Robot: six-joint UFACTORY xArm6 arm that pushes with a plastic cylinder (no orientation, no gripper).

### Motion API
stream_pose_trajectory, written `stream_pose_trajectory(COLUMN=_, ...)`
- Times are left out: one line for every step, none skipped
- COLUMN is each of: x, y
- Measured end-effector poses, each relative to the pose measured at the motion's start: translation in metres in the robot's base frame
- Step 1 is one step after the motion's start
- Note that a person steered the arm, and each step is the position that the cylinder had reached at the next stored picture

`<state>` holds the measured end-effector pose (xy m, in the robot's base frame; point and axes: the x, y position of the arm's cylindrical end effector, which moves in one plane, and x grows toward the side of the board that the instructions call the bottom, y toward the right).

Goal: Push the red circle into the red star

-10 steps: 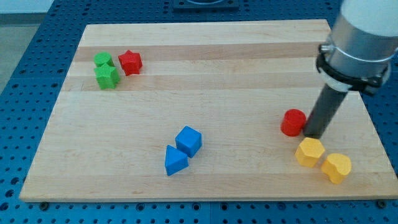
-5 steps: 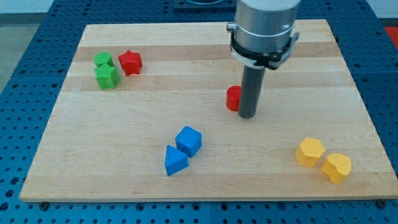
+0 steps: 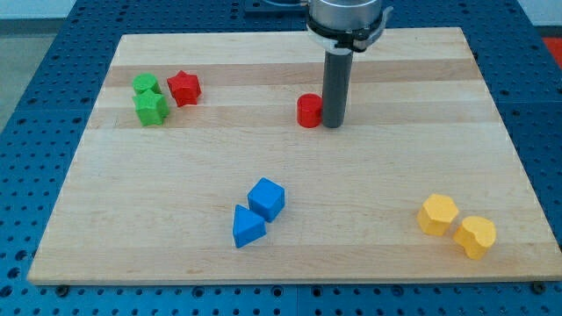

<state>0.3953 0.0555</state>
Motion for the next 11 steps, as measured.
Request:
stream_pose_trajectory(x=-0.009, y=-0.001)
stream_pose_trajectory(x=-0.011, y=-0.003)
stream_pose_trajectory(x=-0.011, y=-0.026)
stream_pose_trajectory(x=-0.011, y=-0.052)
stream_pose_trajectory(x=-0.011, y=-0.07)
stream_pose_trajectory(x=-0.013, y=-0.083)
stream_pose_trajectory(x=-0.022, y=-0.084)
stream_pose_trajectory(x=-0.028, y=-0.089)
stream_pose_trajectory(x=-0.028, y=-0.118)
stream_pose_trajectory(x=-0.028, y=-0.155)
stream_pose_trajectory(x=-0.028, y=-0.186)
